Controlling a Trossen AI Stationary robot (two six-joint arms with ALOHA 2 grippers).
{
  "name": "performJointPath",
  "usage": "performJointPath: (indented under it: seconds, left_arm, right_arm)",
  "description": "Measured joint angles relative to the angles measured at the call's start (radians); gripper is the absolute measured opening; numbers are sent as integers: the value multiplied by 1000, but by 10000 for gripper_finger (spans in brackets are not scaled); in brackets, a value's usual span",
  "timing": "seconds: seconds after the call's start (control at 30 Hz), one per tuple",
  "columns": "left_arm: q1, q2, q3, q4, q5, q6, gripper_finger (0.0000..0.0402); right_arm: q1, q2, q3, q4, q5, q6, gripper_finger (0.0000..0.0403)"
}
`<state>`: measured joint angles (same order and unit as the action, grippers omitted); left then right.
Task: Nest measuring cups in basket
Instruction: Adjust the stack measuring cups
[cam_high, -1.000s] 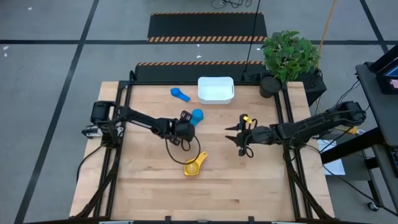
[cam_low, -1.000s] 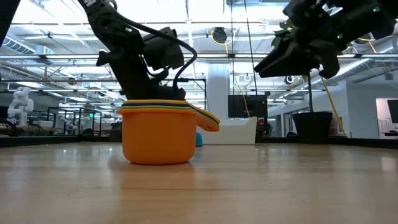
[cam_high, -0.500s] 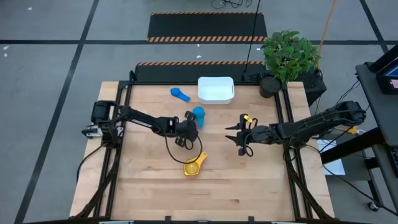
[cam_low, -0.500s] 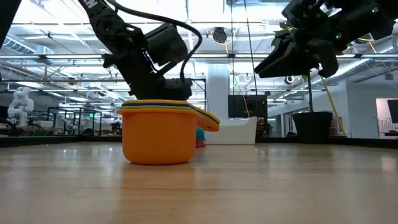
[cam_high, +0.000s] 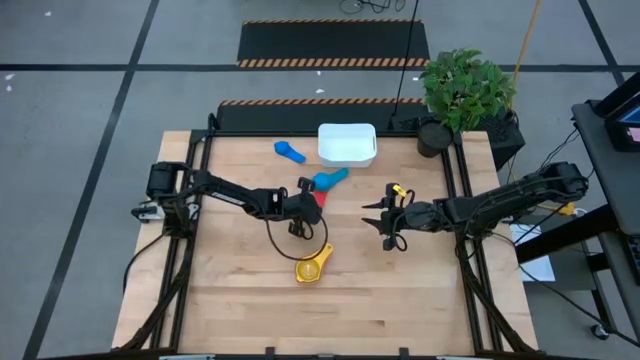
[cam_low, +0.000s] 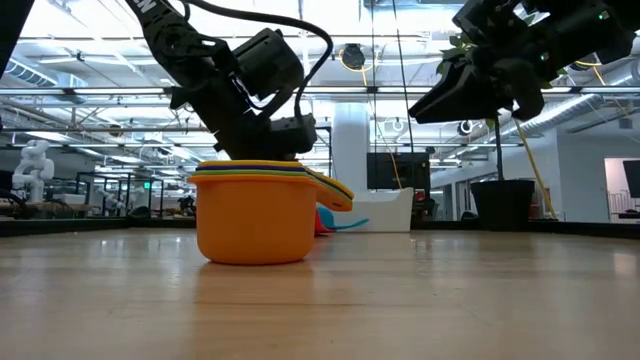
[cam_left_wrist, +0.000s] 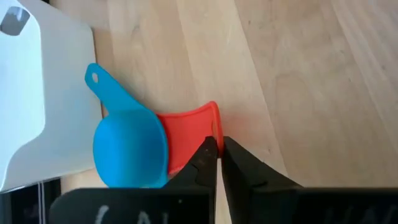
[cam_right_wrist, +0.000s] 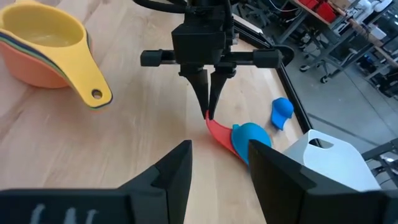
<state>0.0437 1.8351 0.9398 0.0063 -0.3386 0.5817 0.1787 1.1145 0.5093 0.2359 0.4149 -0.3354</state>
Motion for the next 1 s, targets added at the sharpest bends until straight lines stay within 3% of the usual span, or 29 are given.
performJointPath:
  seconds: [0.17,0.33,0.43,0.67,0.83,1.0]
  left_arm:
    - [0,0,0,0,-2,-33,11]
    - [-6,0,0,-4,-2,-41,16]
    - [-29,0,0,-17,-1,0,7]
    - [-114,0,0,-66,14,83,21]
    - [-157,0,0,-64,14,80,7]
    - [-179,-1,0,-85,-6,59,17]
  right_arm:
    - [-5,0,0,1,9,56,151]
    - [-46,10,0,0,103,213,151]
    - [-63,39,0,-3,106,256,151]
    - [-118,133,0,48,-5,313,151]
    - [-168,244,1,78,-132,304,151]
    - [-198,381,18,95,-106,271,160]
